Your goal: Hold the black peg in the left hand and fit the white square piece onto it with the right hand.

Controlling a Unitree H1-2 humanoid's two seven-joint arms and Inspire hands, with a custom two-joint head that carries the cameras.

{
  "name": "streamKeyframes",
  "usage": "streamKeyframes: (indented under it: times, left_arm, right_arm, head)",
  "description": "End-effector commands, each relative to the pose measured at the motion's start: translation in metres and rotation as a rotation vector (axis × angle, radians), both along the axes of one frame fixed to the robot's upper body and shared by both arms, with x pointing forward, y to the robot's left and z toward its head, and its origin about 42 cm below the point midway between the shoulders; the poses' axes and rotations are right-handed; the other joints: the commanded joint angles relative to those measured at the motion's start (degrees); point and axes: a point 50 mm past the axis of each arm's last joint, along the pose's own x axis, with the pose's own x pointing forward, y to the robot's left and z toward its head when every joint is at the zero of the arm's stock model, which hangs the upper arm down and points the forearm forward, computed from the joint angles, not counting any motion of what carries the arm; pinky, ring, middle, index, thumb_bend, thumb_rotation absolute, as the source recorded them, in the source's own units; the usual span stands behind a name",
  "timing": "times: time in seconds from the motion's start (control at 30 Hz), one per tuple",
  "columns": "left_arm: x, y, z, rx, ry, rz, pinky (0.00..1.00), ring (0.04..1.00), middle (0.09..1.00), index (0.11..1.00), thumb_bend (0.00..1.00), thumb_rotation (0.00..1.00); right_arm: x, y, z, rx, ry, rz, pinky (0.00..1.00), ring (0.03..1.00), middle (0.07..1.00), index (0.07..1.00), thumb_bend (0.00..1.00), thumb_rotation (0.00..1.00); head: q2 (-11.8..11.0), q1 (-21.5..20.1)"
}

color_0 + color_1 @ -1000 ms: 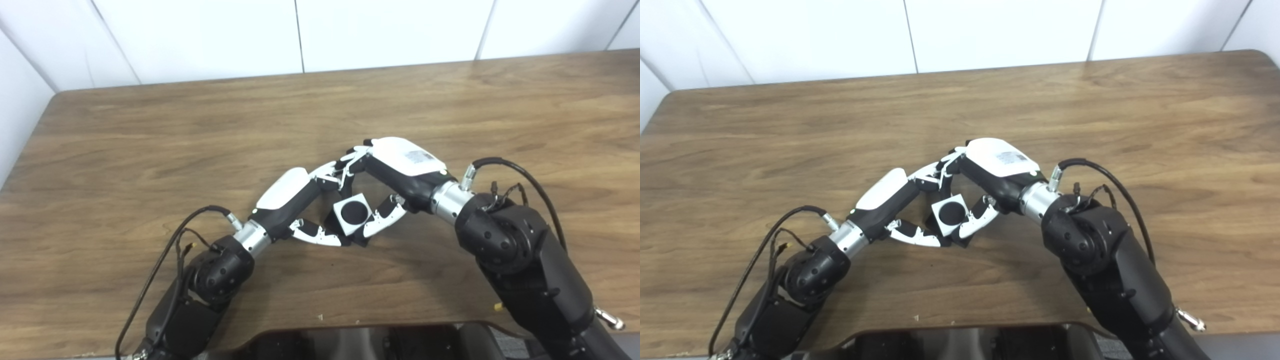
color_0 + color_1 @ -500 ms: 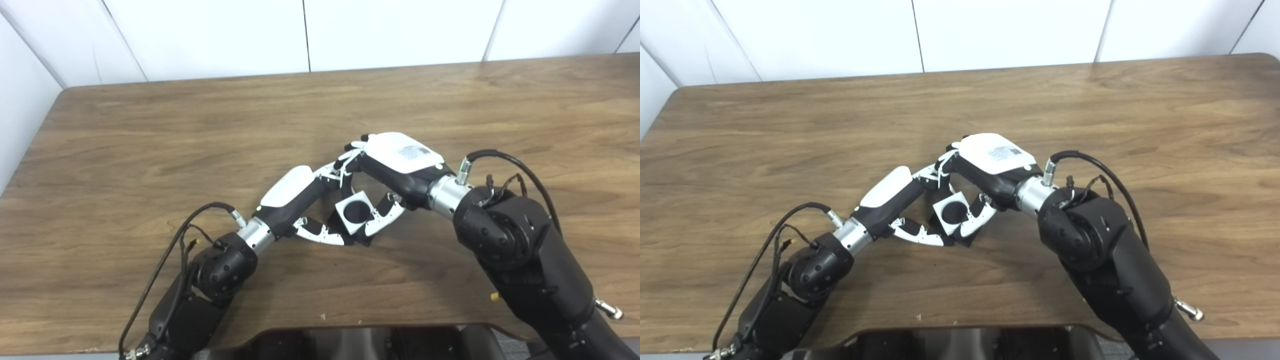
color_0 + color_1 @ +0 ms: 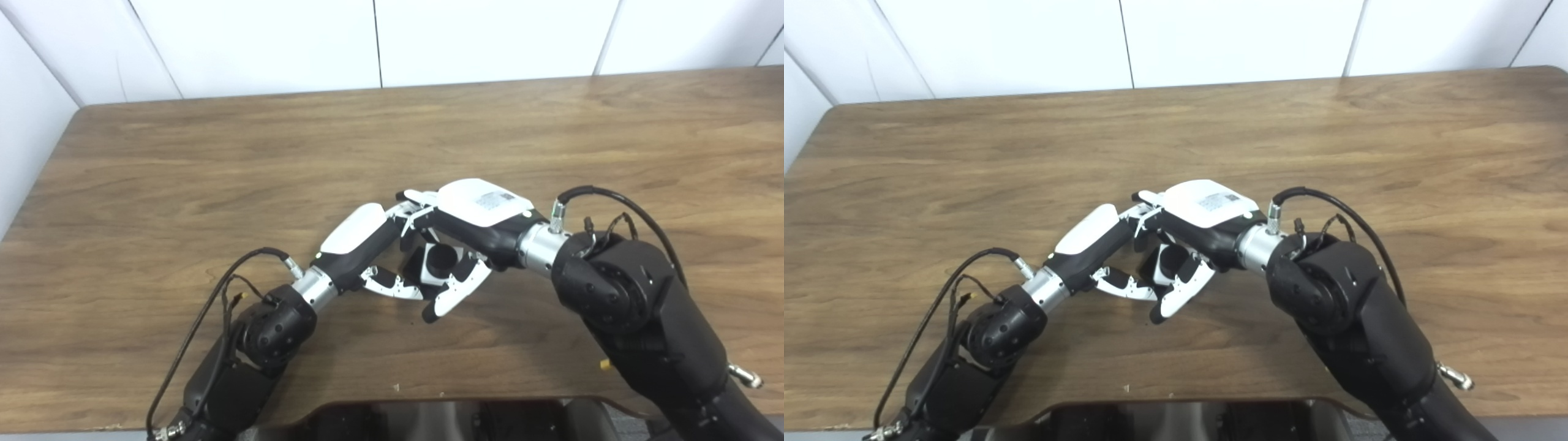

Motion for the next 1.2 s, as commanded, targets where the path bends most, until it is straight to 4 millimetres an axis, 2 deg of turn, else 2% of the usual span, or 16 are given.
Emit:
streamKeyframes:
  times: [0.0,0.43,0.63,0.77,0.87,0.97,1.07,1.17]
  left_arm:
    - [-0.011,0.010,-0.030,0.108,0.133,-0.001,0.83,0.947,0.904,0.488,0.52,0.08]
    - [-0.012,0.009,-0.030,0.111,0.131,-0.003,0.83,0.946,0.904,0.489,0.52,0.08]
    - [-0.012,0.010,-0.030,0.105,0.137,0.002,0.84,0.949,0.908,0.490,0.52,0.08]
    - [-0.011,0.012,-0.031,0.104,0.139,0.002,0.84,0.954,0.911,0.490,0.52,0.08]
    - [-0.010,0.013,-0.031,0.105,0.137,0.005,0.84,0.954,0.910,0.490,0.52,0.08]
    - [-0.010,0.014,-0.030,0.107,0.136,0.008,0.84,0.953,0.912,0.490,0.52,0.08]
    - [-0.009,0.015,-0.030,0.103,0.138,0.010,0.84,0.952,0.911,0.490,0.52,0.08]
    - [-0.009,0.015,-0.029,0.104,0.140,0.014,0.84,0.952,0.911,0.490,0.52,0.08]
  right_arm:
    - [0.000,-0.001,0.017,0.025,-0.075,0.003,0.95,0.962,1.000,1.000,1.00,0.45]
    - [0.000,-0.011,0.013,0.059,-0.086,-0.040,0.94,0.953,0.991,1.000,1.00,0.46]
    - [0.001,-0.029,0.012,0.230,-0.094,-0.145,0.95,0.951,0.973,1.000,1.00,0.43]
    - [0.004,-0.040,0.013,0.323,-0.126,-0.205,0.90,0.940,0.956,0.996,0.91,0.45]
    - [0.003,-0.049,0.018,0.380,-0.135,-0.241,0.92,0.940,0.954,0.976,0.88,0.44]
    - [0.003,-0.058,0.023,0.425,-0.142,-0.268,0.85,0.922,0.953,0.953,0.86,0.43]
    - [0.002,-0.066,0.027,0.465,-0.155,-0.292,0.75,0.893,0.938,0.930,0.86,0.41]
    - [0.002,-0.075,0.029,0.492,-0.155,-0.328,0.70,0.889,0.937,0.924,0.87,0.41]
  head:
    - [0.1,0.0]
    - [0.1,-0.1]
    - [0.0,-0.4]
    - [-0.2,-0.6]
    - [-0.4,-0.6]
    - [-0.5,-0.7]
    - [-0.6,-0.9]
    - [-0.6,-1.0]
